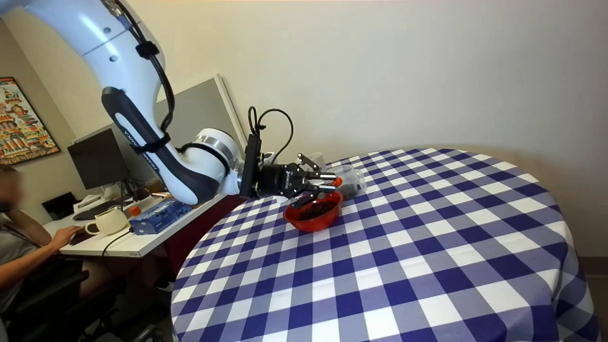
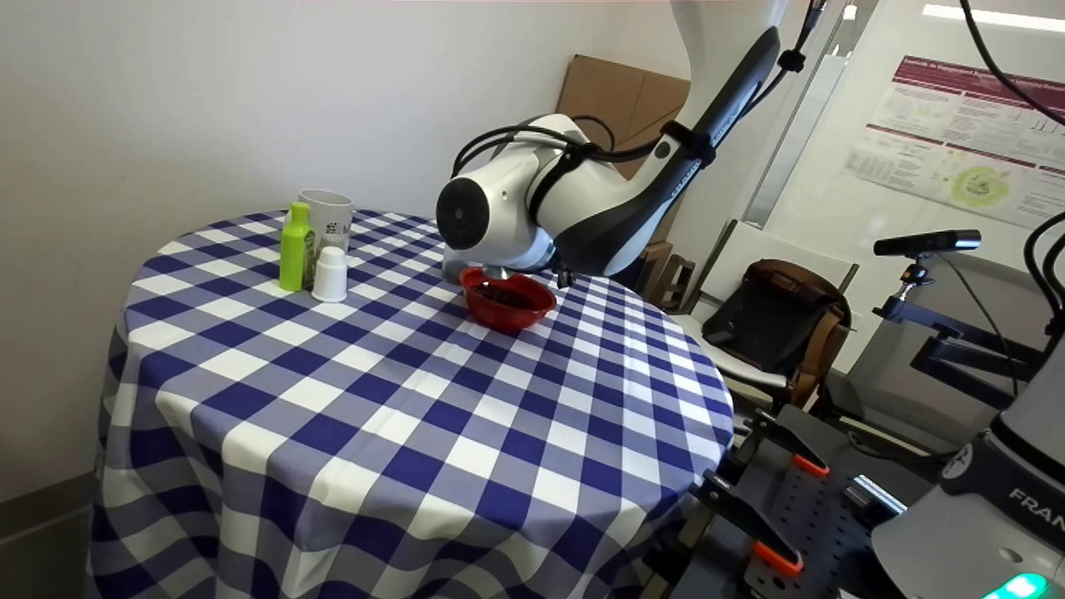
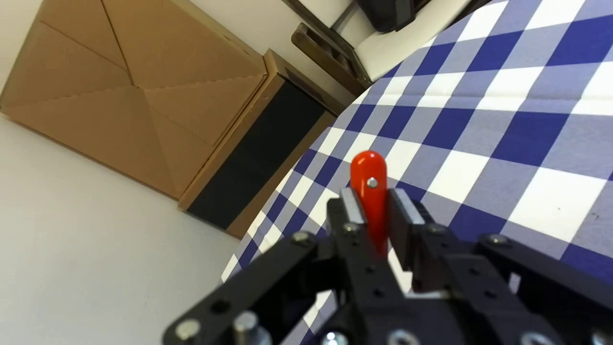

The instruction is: Put a spoonful of the things in the red bowl into the jug

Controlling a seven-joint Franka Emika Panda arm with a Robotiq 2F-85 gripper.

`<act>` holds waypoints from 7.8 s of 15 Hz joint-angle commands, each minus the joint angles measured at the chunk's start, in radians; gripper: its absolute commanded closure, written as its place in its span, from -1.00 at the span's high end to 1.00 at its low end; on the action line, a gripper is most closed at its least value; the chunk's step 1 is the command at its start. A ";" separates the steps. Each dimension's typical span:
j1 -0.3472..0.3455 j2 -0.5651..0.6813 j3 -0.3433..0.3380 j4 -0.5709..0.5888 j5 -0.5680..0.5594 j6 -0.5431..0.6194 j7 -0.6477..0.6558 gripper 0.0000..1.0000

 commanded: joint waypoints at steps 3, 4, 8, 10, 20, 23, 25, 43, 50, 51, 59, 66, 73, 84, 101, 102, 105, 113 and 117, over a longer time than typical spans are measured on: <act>0.009 0.057 0.008 0.016 -0.093 -0.076 0.044 -0.91; 0.008 0.064 0.009 0.016 -0.110 -0.083 0.048 -0.91; 0.002 0.095 0.013 0.013 -0.167 -0.115 0.056 -0.91; -0.001 0.106 0.015 0.009 -0.181 -0.130 0.049 -0.91; -0.014 0.103 0.062 -0.020 -0.130 -0.147 -0.049 -0.91; -0.016 0.095 0.079 -0.017 -0.094 -0.142 -0.102 -0.91; -0.019 0.088 0.088 -0.013 -0.051 -0.142 -0.144 -0.91; -0.060 0.102 0.075 0.168 0.391 -0.142 -0.353 -0.91; -0.063 0.109 0.075 0.233 0.575 -0.141 -0.413 -0.91; -0.062 0.110 0.073 0.238 0.598 -0.141 -0.415 -0.91; -0.062 0.121 0.055 0.287 0.779 -0.148 -0.445 -0.91; -0.069 0.127 0.010 0.340 0.933 -0.156 -0.482 -0.91; -0.072 0.122 -0.014 0.373 1.025 -0.161 -0.505 -0.91; -0.100 0.122 -0.015 0.421 1.158 -0.171 -0.541 -0.91; -0.183 0.063 -0.025 0.402 1.325 -0.181 -0.559 -0.91; -0.182 0.056 -0.023 0.405 1.336 -0.191 -0.557 -0.91; -0.177 0.039 -0.024 0.420 1.355 -0.236 -0.549 -0.91; -0.172 0.027 -0.036 0.519 1.355 -0.356 -0.529 -0.91; -0.173 0.056 -0.048 0.618 1.349 -0.398 -0.517 -0.91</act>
